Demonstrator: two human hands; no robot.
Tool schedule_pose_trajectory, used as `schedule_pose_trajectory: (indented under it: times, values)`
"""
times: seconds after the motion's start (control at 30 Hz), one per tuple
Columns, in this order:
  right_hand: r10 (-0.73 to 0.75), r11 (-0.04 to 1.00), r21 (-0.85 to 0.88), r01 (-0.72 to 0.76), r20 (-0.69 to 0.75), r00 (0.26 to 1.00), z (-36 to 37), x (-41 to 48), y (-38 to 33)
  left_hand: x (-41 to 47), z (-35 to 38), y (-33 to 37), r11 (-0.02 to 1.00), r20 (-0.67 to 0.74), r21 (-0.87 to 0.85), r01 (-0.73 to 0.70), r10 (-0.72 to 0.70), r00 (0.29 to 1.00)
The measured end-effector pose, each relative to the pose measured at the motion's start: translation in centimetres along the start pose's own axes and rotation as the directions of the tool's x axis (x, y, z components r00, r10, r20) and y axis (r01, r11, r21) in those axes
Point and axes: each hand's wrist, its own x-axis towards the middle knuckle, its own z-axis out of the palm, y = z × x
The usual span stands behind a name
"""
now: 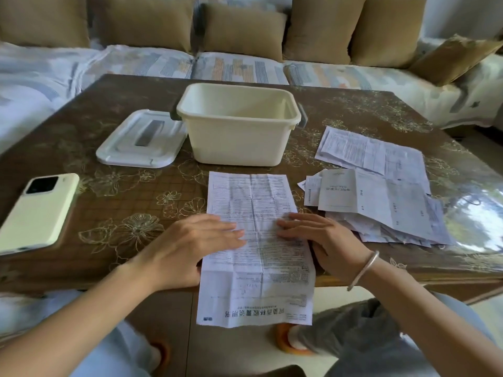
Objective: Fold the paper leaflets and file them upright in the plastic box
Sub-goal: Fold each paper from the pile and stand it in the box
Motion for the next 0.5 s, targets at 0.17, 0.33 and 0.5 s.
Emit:
schedule_pose_trajectory:
  times: [0.17,0.33,0.5]
  values:
    - [0.082,0.990,0.119,-0.081,0.002,0.997,-0.4,-0.1,0.3,-0.4,0.5,-0.7,0.973,-0.086,-0.186,0.134,-0.152,0.985]
    - [0.282,0.899,0.345,-0.270,0.017,0.959,-0.6,0.4,0.3,0.7,0.4,-0.6,0.907,-0.138,-0.242,0.344,-0.383,0.913]
    - [0.337,0.869,0.395,-0.297,-0.035,0.941,-1.0,1.4,-0.8,2.6,1.3,0.0,0.672,-0.234,-0.464,0.578,-0.722,0.651]
